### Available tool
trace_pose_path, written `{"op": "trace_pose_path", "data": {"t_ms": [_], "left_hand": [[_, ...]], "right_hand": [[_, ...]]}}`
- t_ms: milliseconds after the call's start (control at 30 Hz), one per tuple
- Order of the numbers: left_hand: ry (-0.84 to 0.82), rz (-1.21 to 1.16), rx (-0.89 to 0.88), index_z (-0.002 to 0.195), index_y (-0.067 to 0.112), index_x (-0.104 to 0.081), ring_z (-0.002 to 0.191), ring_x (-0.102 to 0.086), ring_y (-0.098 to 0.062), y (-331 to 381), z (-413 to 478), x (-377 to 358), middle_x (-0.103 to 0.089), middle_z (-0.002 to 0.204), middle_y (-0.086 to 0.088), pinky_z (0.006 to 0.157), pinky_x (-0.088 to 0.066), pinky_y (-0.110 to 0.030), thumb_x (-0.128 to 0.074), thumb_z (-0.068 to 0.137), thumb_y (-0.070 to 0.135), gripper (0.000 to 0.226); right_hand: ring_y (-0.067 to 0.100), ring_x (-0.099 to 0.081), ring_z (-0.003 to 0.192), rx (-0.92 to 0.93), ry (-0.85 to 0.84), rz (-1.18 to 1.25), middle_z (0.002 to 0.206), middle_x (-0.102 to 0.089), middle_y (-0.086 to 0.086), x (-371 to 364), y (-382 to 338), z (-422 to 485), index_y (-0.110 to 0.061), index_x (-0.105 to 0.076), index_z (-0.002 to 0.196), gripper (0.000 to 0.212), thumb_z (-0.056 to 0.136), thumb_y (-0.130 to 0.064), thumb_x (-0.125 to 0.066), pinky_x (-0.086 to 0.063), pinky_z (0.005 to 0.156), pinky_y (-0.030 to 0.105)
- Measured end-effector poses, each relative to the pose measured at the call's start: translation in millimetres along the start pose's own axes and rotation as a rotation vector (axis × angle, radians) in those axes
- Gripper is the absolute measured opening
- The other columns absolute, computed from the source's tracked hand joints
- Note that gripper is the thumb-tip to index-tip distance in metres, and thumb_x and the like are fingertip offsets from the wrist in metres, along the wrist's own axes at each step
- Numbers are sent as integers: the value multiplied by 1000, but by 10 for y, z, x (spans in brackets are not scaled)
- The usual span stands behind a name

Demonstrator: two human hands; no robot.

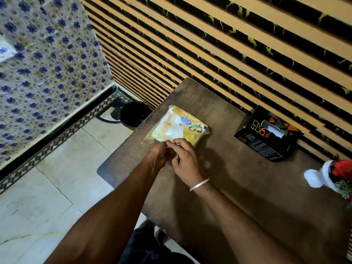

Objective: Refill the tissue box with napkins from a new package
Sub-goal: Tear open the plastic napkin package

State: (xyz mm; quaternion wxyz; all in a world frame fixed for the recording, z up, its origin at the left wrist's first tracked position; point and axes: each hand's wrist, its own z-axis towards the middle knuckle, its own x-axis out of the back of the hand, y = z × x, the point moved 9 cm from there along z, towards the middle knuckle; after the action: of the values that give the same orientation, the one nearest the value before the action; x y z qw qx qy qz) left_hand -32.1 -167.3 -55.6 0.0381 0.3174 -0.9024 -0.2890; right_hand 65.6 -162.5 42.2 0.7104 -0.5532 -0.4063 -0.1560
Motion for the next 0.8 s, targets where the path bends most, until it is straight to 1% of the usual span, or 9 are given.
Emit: {"op": "trace_pose_path", "data": {"t_ms": [67, 167, 267, 300, 367, 433, 533, 700, 800], "left_hand": [[34, -24, -7, 65, 8, -54, 36, -54, -14, 46, 0, 5, -55, 36, -2, 37, -40, -18, -51, 91, -6, 30], [33, -66, -10, 76, 10, -59, 61, -61, -22, 86, 7, -51, -65, 73, -12, 49, -49, -21, -52, 84, 3, 13], [71, -98, -3, 74, 12, -53, 52, -53, -18, 66, 12, -37, -56, 70, -6, 40, -42, -14, -46, 96, -2, 26], [89, -139, 2, 78, 10, -58, 50, -55, -17, 64, -10, -34, -59, 70, -6, 41, -44, -15, -51, 94, -2, 21], [135, -91, -56, 99, 7, -68, 69, -64, -19, 87, 13, 15, -71, 86, -8, 61, -57, -28, -69, 85, -3, 17], [133, -40, -65, 113, 9, -68, 89, -66, -24, 51, 67, 46, -73, 106, -7, 81, -58, -39, -79, 77, -1, 38], [89, -34, 4, 114, 16, -71, 105, -69, -32, -58, 155, 39, -75, 112, -8, 92, -53, -44, -86, 70, 10, 47], [87, -32, -101, 116, 11, -71, 97, -73, -29, 82, 200, 69, -76, 111, -10, 82, -61, -50, -83, 73, -2, 47], [10, -82, -53, 102, 9, -72, 86, -72, -24, 70, 209, 4, -76, 103, -9, 69, -62, -37, -81, 77, -1, 28]], "right_hand": [[18, -50, 122, -11, -15, 27, 127, -51, 3, -45, 18, -21, -13, -61, 128, 60, 72, 6, -52, -43, 107, 32], [13, -50, 123, -14, -2, 108, 127, -49, 2, -16, 1, -79, -14, -60, 126, 51, 76, -1, -57, -44, 106, 28], [10, -55, 100, -31, 167, 184, 114, -50, 0, 291, 31, 3, -16, -58, 110, 27, 84, -14, -62, -46, 89, 18], [13, -55, 96, -66, 234, 169, 112, -50, 1, 408, 108, 93, -15, -56, 107, 23, 84, -18, -60, -47, 86, 23], [22, -55, 101, -204, 306, 87, 114, -52, 5, 569, 411, 375, -16, -55, 110, 27, 83, -22, -58, -48, 89, 36], [29, -50, 119, -432, 162, -32, 130, -49, 10, 555, 850, 722, -16, -52, 124, 42, 84, -24, -61, -41, 98, 39], [33, -32, 140, -620, -178, -101, 153, -33, 14, 403, 1307, 1100, -14, -35, 146, 69, 87, -38, -63, -30, 114, 42], [31, -48, 131, -742, -391, 151, 149, -44, 9, 78, 1430, 1343, -12, -40, 145, 88, 75, -51, -76, -42, 108, 41], [25, -59, 116, -710, -471, 159, 132, -59, -1, -18, 1439, 1405, -18, -54, 134, 98, 53, -65, -82, -46, 105, 43]]}}
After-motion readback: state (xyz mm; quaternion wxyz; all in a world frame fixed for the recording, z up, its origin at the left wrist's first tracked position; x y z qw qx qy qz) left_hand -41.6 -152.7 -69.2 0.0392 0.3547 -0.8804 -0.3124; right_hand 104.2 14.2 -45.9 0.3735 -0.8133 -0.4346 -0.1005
